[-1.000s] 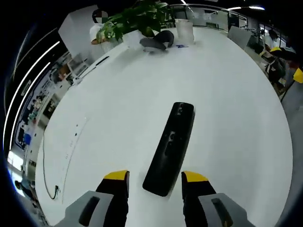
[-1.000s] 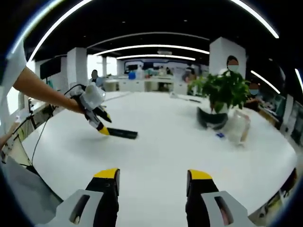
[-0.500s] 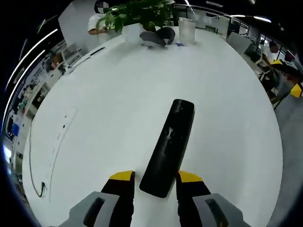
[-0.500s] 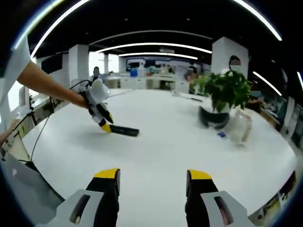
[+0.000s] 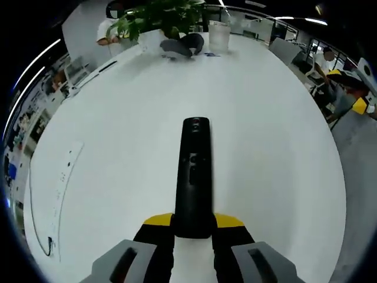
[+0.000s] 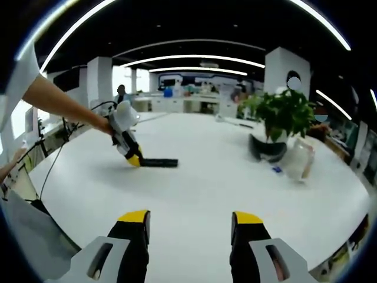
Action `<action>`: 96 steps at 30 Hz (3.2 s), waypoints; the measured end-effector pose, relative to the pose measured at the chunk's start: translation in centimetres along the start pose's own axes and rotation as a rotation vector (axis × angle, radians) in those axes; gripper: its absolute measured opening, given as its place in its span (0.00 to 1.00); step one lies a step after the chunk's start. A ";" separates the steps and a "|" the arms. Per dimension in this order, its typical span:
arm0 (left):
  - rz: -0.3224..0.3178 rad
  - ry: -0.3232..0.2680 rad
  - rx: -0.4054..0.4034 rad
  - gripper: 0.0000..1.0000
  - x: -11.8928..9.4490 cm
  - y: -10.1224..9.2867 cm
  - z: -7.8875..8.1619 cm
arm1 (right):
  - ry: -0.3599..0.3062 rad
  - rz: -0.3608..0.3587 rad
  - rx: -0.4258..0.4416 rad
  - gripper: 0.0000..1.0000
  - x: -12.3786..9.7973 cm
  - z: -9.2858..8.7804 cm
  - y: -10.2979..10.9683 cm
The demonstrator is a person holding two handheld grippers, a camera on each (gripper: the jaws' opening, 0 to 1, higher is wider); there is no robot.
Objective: Press the specified remote control buttons in sequence, fully releasing each button before pressing the next.
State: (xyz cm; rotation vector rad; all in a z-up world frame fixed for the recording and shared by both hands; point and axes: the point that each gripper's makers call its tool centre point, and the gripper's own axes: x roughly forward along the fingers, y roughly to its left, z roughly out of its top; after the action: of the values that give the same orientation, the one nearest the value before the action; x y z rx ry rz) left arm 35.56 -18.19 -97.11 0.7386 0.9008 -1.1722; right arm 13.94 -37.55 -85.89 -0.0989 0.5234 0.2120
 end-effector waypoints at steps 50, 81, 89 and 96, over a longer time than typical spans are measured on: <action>-0.048 0.088 0.190 0.22 -0.6 -5.4 -1.3 | -0.033 0.017 0.003 0.50 -0.3 0.6 0.3; -0.065 0.128 0.196 0.22 -2.5 -11.0 -2.3 | -0.075 0.042 0.025 0.45 -0.7 1.2 0.5; -0.074 0.133 0.189 0.22 -2.6 -12.8 -2.4 | -0.075 0.063 0.015 0.41 -0.8 1.2 0.9; -0.084 0.133 0.166 0.22 -2.6 -14.1 -2.6 | -0.068 0.070 0.007 0.40 -0.8 1.1 1.1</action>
State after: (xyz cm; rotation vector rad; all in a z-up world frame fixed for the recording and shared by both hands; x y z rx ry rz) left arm 21.03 -18.21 -96.36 0.9292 0.9606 -1.2948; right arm 13.53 -36.44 -84.63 -0.0661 0.4599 0.2809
